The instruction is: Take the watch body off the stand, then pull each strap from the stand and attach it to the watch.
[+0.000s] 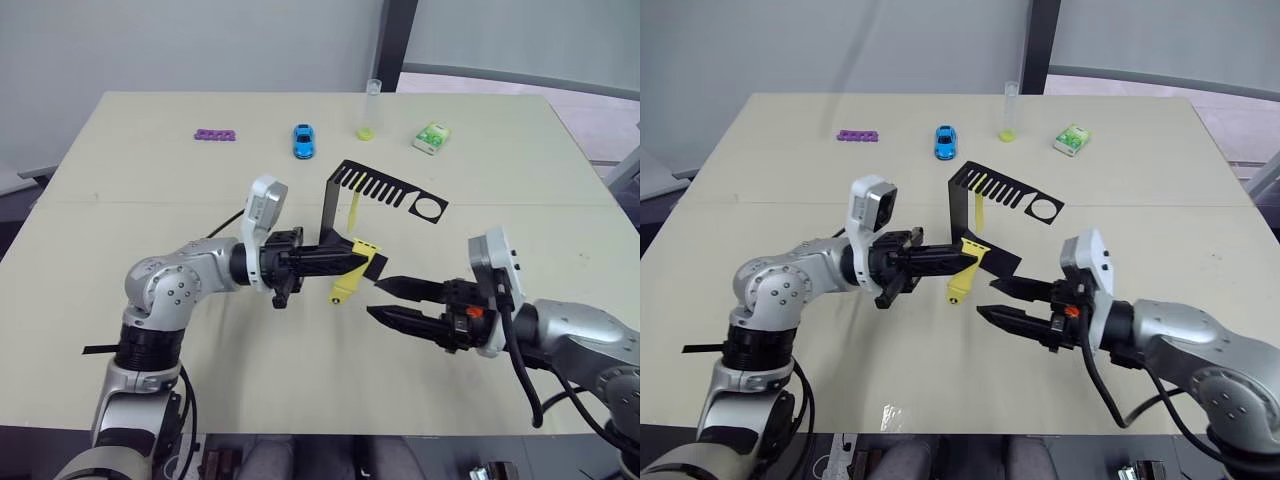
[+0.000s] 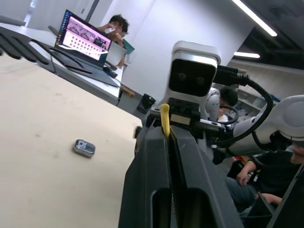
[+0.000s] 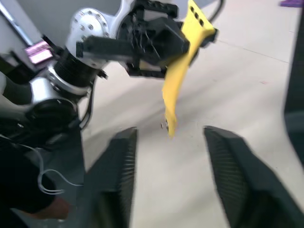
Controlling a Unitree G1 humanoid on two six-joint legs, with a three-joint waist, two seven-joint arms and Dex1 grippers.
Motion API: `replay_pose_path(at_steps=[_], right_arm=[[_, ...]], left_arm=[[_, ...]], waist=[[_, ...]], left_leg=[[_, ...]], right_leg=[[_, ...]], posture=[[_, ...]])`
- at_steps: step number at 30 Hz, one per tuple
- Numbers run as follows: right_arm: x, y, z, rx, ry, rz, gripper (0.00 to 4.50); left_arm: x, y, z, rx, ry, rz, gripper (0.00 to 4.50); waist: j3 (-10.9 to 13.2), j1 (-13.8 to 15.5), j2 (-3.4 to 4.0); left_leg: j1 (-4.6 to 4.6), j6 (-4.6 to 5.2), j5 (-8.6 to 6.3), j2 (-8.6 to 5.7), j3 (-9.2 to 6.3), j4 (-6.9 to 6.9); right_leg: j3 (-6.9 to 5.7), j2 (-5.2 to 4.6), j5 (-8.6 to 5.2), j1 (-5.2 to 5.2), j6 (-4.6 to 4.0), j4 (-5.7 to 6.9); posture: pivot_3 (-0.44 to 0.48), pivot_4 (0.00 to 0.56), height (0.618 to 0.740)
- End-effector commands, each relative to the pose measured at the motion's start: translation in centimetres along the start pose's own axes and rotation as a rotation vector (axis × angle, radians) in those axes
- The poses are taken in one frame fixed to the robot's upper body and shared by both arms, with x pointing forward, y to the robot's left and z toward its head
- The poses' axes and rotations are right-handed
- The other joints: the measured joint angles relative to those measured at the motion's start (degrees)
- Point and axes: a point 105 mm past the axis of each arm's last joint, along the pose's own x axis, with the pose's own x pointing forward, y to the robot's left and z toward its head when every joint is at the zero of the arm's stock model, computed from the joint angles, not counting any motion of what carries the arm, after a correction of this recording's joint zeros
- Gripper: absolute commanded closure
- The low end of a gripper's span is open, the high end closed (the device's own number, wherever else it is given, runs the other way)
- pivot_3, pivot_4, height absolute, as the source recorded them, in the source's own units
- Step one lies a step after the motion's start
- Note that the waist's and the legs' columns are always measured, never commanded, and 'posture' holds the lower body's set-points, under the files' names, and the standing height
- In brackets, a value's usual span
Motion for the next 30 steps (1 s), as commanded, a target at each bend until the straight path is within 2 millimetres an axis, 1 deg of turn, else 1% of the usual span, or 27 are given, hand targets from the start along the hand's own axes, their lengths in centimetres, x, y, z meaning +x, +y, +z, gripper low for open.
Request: replay_pose_path(at_steps=[1, 3, 6, 10, 15, 18, 21, 23, 28, 30], right_arm=[[-1.9, 0.2, 0.6, -0.054, -0.027, -0.147, 0.14], [-2.9, 0.0, -0.1, -0.051, -0.014, -0.233, 0.06], [-4.9, -0.4, -1.6, -0.024, 0.005, -0.423, 0.06], [-8.6, -0.8, -4.6, 0.034, 0.069, -0.729, 0.06], [-11.4, 0.2, -7.2, 0.093, 0.11, -0.897, 0.06], [-12.6, 0.9, -8.3, 0.121, 0.12, -0.969, 0.06], [-13.1, 0.8, -9.1, 0.13, 0.111, -1.004, 0.06], [-12.9, 0.1, -9.4, 0.126, 0.098, -1.003, 0.06], [-12.0, -2.7, -10.0, 0.102, 0.08, -0.99, 0.06], [-11.6, -4.3, -10.3, 0.095, 0.075, -0.993, 0.06]], left_arm=[[-0.8, -0.5, -0.2, 0.129, 0.091, -0.016, 4.5], [-1.4, -0.4, -0.8, 0.166, 0.139, -0.011, 4.5], [-2.2, -0.1, -2.0, 0.228, 0.225, -0.005, 4.5], [-2.7, 0.8, -4.5, 0.385, 0.389, -0.015, 4.5], [-2.3, 1.0, -5.1, 0.395, 0.391, -0.051, 4.5], [-2.1, 1.1, -5.5, 0.406, 0.4, -0.069, 4.5], [-1.9, 1.1, -5.7, 0.414, 0.397, -0.082, 4.5], [-1.6, 1.0, -5.7, 0.42, 0.389, -0.09, 4.5], [-0.9, 1.3, -5.8, 0.425, 0.364, -0.078, 4.5], [-0.7, 1.3, -5.7, 0.422, 0.353, -0.072, 4.5]], waist=[[0.0, 0.0, 0.0], [0.0, 0.0, 0.01], [0.0, 0.0, 0.0], [0.0, 0.2, 0.01], [0.0, -0.1, 0.04], [0.0, -0.1, 0.05], [0.0, -0.4, 0.06], [0.0, -0.4, 0.06], [-0.1, -0.2, 0.12], [-0.1, -0.2, 0.11]], left_leg=[[0.0, 0.0, 0.0, 0.0, 0.0, -0.03], [0.0, 0.0, 0.0, 0.0, 0.01, -0.02], [0.05, 0.01, 0.01, 0.01, 0.01, -0.04], [0.07, 0.01, 0.01, -0.01, 0.02, -0.09], [0.11, 0.04, 0.03, -0.03, 0.05, -0.14], [0.23, -0.01, 0.08, -0.01, 0.07, -0.49], [0.24, -0.07, 0.12, 0.03, 0.08, -0.62], [0.25, -0.06, 0.13, 0.01, 0.11, -0.6], [0.27, -0.06, 0.15, -0.01, 0.11, -0.57], [0.26, -0.1, 0.18, 0.03, 0.07, -0.6]], right_leg=[[0.0, 0.0, 0.0, -0.01, 0.0, -0.01], [0.0, 0.0, 0.0, 0.01, 0.0, -0.02], [0.02, 0.01, 0.01, 0.07, 0.01, -0.03], [0.05, 0.0, 0.01, 0.09, 0.01, -0.02], [0.16, -0.01, 0.01, 0.1, 0.02, 0.0], [0.2, 0.0, 0.01, 0.08, 0.02, -0.04], [0.23, 0.03, 0.0, 0.01, 0.0, -0.03], [0.25, 0.02, 0.0, 0.03, -0.01, -0.03], [0.24, 0.01, 0.03, 0.04, -0.04, 0.0], [0.18, 0.06, 0.02, -0.01, -0.05, 0.03]], posture=[[0.0, 0.15, 0.74], [0.0, 0.15, 0.74], [0.0, 0.15, 0.74], [0.0, 0.15, 0.74], [0.0, 0.15, 0.74], [0.0, 0.15, 0.74], [0.0, 0.15, 0.74], [0.0, 0.15, 0.74], [0.0, 0.15, 0.74], [0.0, 0.15, 0.74]])
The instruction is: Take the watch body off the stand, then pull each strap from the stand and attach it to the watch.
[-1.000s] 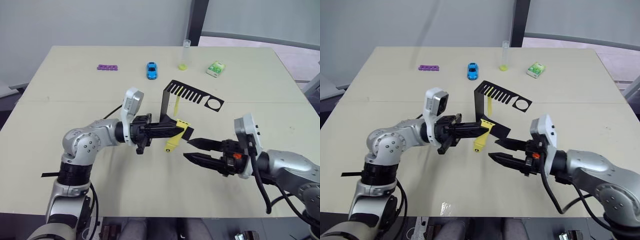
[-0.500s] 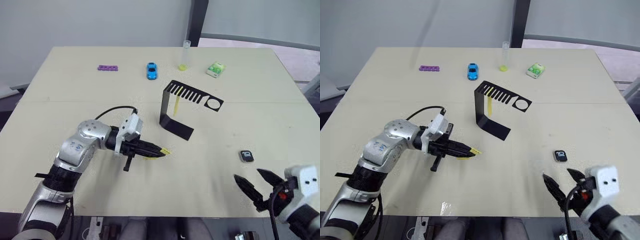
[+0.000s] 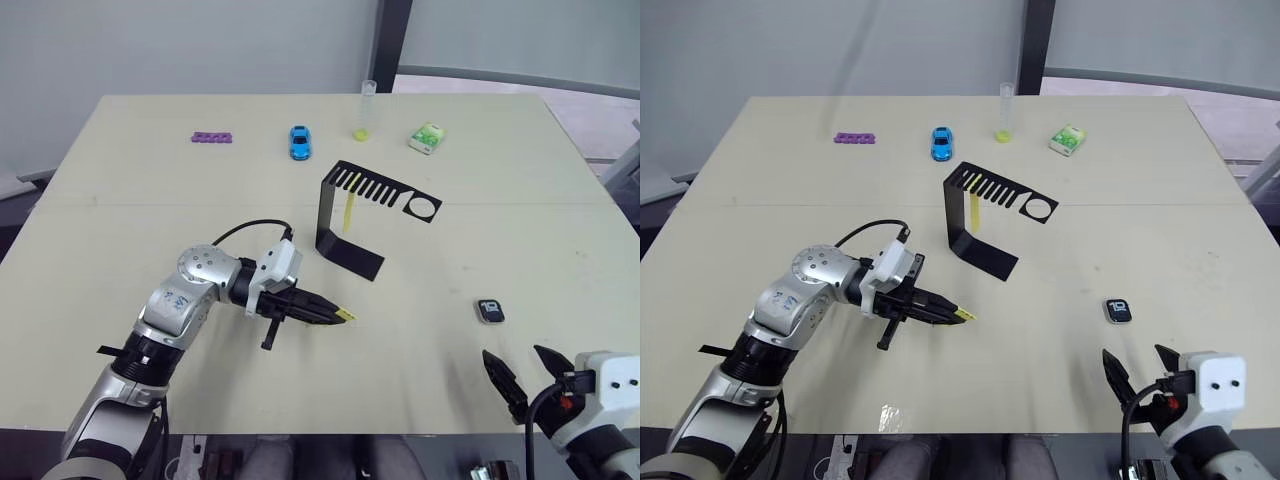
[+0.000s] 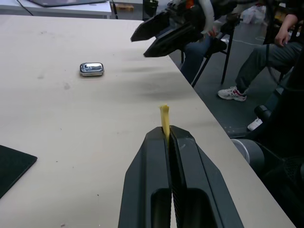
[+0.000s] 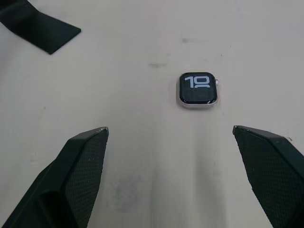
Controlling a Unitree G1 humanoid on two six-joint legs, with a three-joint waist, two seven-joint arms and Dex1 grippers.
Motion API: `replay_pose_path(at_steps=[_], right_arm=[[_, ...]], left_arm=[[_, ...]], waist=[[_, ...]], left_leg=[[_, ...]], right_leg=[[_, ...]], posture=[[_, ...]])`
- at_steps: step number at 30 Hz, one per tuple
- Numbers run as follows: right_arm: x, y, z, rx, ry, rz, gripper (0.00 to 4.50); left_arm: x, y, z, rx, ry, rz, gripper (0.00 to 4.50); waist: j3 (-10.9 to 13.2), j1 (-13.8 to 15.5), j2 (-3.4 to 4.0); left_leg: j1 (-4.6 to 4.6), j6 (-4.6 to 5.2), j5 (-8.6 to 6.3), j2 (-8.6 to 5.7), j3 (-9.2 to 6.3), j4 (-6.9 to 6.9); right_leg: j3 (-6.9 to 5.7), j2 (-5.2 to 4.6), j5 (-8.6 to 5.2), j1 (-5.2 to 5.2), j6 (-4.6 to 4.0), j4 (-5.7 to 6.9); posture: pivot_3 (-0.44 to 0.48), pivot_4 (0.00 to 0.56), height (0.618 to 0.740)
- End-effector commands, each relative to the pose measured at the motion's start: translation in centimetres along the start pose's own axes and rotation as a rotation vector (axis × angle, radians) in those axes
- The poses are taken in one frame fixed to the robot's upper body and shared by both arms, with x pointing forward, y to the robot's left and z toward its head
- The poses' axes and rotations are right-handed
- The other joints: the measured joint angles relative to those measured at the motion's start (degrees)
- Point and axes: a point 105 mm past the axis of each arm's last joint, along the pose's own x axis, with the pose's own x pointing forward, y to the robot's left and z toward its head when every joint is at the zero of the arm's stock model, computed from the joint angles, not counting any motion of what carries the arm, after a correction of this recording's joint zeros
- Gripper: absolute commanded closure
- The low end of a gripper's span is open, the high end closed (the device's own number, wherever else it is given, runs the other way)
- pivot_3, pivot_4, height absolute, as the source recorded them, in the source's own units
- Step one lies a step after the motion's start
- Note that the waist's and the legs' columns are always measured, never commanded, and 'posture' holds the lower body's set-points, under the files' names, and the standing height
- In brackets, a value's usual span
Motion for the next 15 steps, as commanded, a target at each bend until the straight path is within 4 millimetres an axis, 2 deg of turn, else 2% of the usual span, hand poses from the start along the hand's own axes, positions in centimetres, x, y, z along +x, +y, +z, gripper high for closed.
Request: replay_pose_path(at_steps=[1, 5, 15], right_arm=[[2.1, -1.1, 0.0, -0.025, -0.008, -0.016, 0.06], [3.7, -1.9, 0.0, -0.017, -0.012, -0.039, 0.06], [6.1, -2.8, -0.8, -0.042, 0.022, -0.072, 0.06]], left_arm=[[0.3, 0.2, 0.5, 0.02, -0.012, 0.013, 4.5], [0.4, 0.1, 0.6, 0.027, -0.015, 0.023, 4.5], [0.4, -0.3, 0.7, 0.029, -0.017, 0.036, 4.5]], waist=[[0.0, 0.0, 0.0], [0.0, 0.0, 0.01], [0.0, 0.0, 0.02]], left_leg=[[-0.01, 0.0, 0.0, -0.01, 0.0, 0.01], [-0.01, 0.01, 0.02, -0.03, 0.01, 0.08], [-0.01, 0.0, 0.03, -0.04, 0.01, 0.09]], right_leg=[[0.0, -0.01, 0.0, 0.0, 0.0, 0.0], [0.0, -0.01, 0.0, 0.0, 0.0, 0.05], [0.0, -0.02, 0.0, 0.0, 0.0, 0.1]], posture=[[0.0, 0.15, 0.74], [0.0, 0.15, 0.74], [0.0, 0.15, 0.74]])
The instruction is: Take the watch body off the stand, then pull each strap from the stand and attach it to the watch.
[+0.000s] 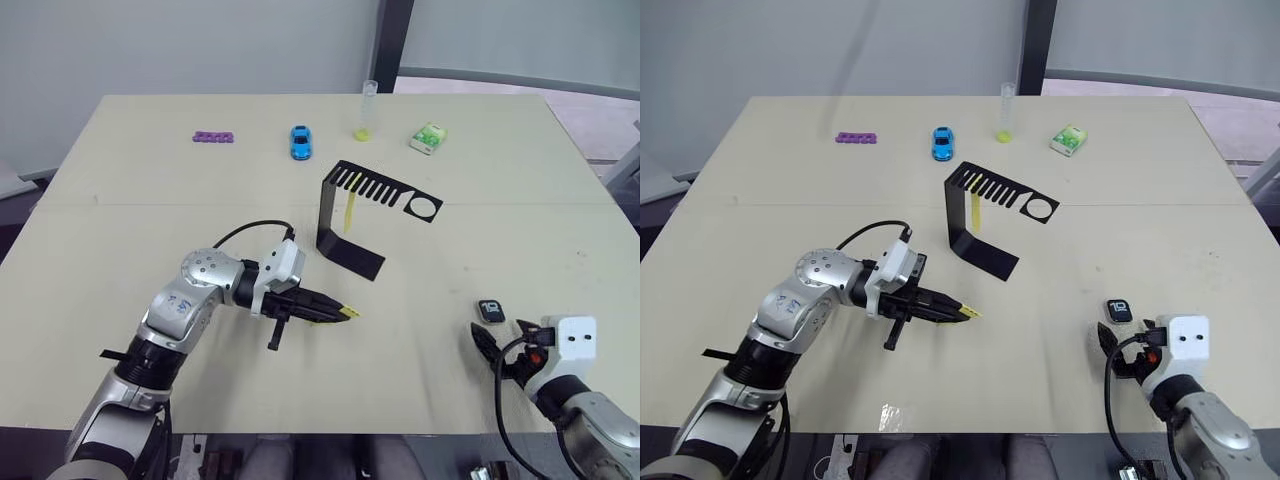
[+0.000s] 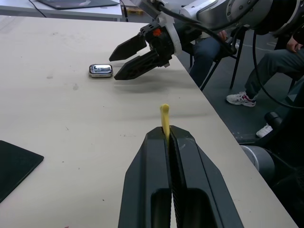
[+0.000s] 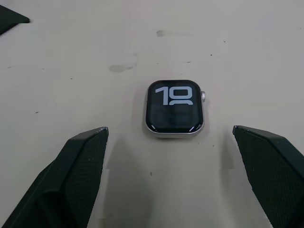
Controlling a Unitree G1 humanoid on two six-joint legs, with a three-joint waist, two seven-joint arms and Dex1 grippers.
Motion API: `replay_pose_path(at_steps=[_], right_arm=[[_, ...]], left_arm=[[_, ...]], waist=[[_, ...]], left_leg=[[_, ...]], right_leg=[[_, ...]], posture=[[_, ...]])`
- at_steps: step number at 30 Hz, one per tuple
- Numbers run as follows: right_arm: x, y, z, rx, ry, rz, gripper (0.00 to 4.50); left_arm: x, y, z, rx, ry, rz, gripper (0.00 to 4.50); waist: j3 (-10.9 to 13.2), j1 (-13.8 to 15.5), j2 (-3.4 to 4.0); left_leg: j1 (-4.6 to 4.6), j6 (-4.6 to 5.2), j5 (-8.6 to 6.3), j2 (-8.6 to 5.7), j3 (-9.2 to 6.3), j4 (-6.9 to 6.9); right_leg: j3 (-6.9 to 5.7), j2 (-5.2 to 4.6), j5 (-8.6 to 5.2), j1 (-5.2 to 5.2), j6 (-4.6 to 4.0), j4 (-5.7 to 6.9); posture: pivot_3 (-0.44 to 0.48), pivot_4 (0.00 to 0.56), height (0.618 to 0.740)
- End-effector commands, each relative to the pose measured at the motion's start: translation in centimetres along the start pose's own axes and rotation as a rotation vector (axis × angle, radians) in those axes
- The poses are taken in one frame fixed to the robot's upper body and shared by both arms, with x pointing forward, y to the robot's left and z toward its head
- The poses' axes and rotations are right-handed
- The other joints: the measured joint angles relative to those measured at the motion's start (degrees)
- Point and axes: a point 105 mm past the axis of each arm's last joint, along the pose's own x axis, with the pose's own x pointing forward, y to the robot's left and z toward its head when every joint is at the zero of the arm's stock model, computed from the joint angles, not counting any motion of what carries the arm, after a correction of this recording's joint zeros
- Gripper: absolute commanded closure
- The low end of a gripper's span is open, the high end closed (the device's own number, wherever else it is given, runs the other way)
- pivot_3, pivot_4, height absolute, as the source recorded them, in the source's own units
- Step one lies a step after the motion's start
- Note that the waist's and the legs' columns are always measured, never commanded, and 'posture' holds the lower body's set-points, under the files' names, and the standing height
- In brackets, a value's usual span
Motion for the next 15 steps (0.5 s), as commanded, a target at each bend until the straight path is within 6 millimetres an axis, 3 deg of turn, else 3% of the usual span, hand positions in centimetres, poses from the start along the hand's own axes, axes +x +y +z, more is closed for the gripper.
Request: replay_pose_path(at_steps=[1, 15], right_arm=[[0.42, -0.36, 0.06, -0.015, 0.001, -0.034, 0.06], [1.06, 0.03, 0.15, 0.01, -0.01, -0.029, 0.06]], left_arm=[[0.03, -0.39, 0.85, 0.037, -0.009, 0.0, 4.5], [0.42, -0.29, 1.21, 0.039, -0.019, 0.004, 4.5]], waist=[[0.0, -0.1, 0.0], [0.0, -0.1, 0.0]], left_leg=[[0.0, 0.0, 0.0, 0.0, 0.01, 0.0], [0.0, -0.01, 0.0, 0.0, 0.02, 0.02]], right_leg=[[0.01, 0.0, 0.0, -0.02, 0.0, 0.01], [0.0, 0.01, 0.0, -0.02, 0.0, 0.04]], posture=[[0.0, 0.15, 0.74], [0.0, 0.15, 0.74]])
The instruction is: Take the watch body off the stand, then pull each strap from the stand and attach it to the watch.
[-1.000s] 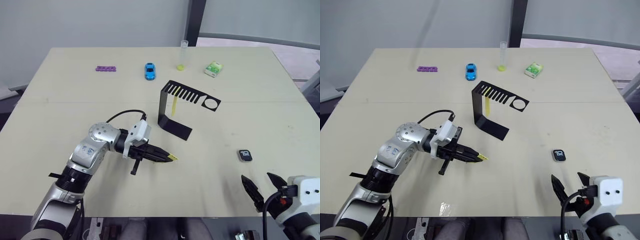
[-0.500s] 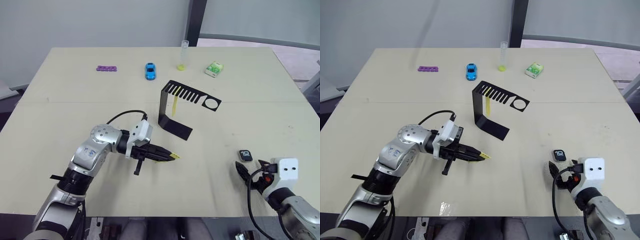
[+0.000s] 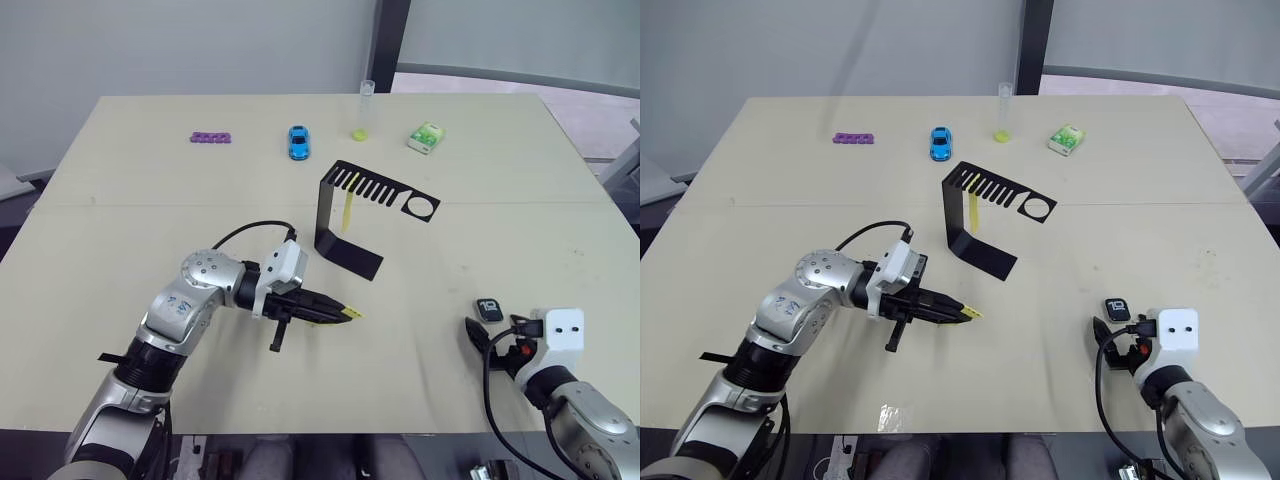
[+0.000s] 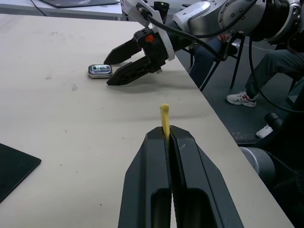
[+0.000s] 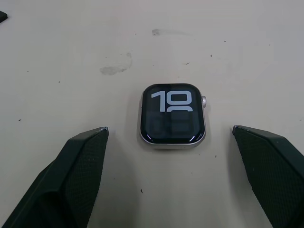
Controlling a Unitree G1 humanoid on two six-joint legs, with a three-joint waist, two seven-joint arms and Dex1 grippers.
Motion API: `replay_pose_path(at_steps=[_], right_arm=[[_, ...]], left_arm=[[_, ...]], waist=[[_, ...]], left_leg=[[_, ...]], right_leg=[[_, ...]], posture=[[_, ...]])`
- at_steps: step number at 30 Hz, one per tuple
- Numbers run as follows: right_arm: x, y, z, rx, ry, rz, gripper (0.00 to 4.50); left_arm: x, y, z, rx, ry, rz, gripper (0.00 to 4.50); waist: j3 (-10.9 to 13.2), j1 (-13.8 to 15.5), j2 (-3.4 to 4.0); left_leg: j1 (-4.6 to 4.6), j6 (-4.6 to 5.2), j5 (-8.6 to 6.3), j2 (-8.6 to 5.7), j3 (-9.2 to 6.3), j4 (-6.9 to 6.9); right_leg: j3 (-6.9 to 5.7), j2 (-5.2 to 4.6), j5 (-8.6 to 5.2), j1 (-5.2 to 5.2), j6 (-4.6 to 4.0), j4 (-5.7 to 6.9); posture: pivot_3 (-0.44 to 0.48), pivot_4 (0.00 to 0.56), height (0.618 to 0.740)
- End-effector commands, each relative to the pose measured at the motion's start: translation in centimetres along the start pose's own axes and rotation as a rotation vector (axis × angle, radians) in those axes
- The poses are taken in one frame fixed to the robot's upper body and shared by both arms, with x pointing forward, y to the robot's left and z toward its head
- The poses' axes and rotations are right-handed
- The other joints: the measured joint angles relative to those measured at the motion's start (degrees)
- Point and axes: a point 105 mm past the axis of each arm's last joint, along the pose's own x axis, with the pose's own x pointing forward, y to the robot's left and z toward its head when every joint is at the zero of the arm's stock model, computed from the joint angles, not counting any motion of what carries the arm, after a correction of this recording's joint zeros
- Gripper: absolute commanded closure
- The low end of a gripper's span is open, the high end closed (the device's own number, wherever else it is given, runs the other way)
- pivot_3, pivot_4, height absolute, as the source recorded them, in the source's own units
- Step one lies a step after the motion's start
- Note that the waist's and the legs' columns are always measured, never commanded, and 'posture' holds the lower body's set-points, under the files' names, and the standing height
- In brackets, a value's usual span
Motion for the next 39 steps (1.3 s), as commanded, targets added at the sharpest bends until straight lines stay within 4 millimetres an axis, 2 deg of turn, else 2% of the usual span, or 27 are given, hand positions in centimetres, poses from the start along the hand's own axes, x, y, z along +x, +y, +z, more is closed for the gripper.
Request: replay_pose_path(at_steps=[1, 13, 16, 18, 39], right_arm=[[0.1, -0.2, 0.1, 0.004, -0.004, -0.016, 0.06], [1.2, 0.0, -0.1, -0.006, 0.001, -0.013, 0.06], [1.2, 0.0, -0.1, -0.002, 0.003, -0.014, 0.96], [1.1, 0.0, -0.1, -0.002, 0.005, -0.014, 1.88], [0.9, -0.2, -0.1, 0.003, 0.015, -0.052, 1.88]], left_arm=[[0.2, -0.2, 1.0, 0.045, -0.021, -0.007, 4.5], [0.1, -0.1, 1.2, 0.044, -0.024, -0.003, 4.5], [0.1, 0.0, 1.2, 0.044, -0.023, -0.002, 4.5], [0.2, 0.0, 1.2, 0.044, -0.024, -0.001, 4.5], [0.3, 0.0, 1.4, 0.042, -0.036, 0.001, 4.5]], waist=[[0.0, 0.0, 0.0], [0.0, -0.2, 0.0], [0.0, -0.3, -0.01], [0.0, -0.4, -0.01], [0.0, -0.4, -0.01]], left_leg=[[0.0, 0.0, 0.0, 0.0, 0.0, 0.0], [0.01, 0.0, 0.0, -0.01, 0.02, 0.04], [0.02, 0.0, 0.0, -0.01, 0.01, 0.05], [0.02, 0.0, 0.0, -0.01, 0.01, 0.04], [0.02, 0.0, 0.0, -0.02, 0.01, 0.08]], right_leg=[[0.0, 0.0, 0.0, 0.0, 0.0, 0.0], [0.0, 0.01, 0.0, 0.0, 0.0, 0.05], [0.0, 0.01, 0.0, 0.0, 0.0, 0.08], [0.0, 0.01, 0.0, -0.01, 0.0, 0.11], [0.0, 0.0, 0.0, -0.02, -0.01, 0.21]], posture=[[0.0, 0.15, 0.74], [0.0, 0.15, 0.74], [0.0, 0.15, 0.74], [0.0, 0.15, 0.74], [0.0, 0.15, 0.74]])
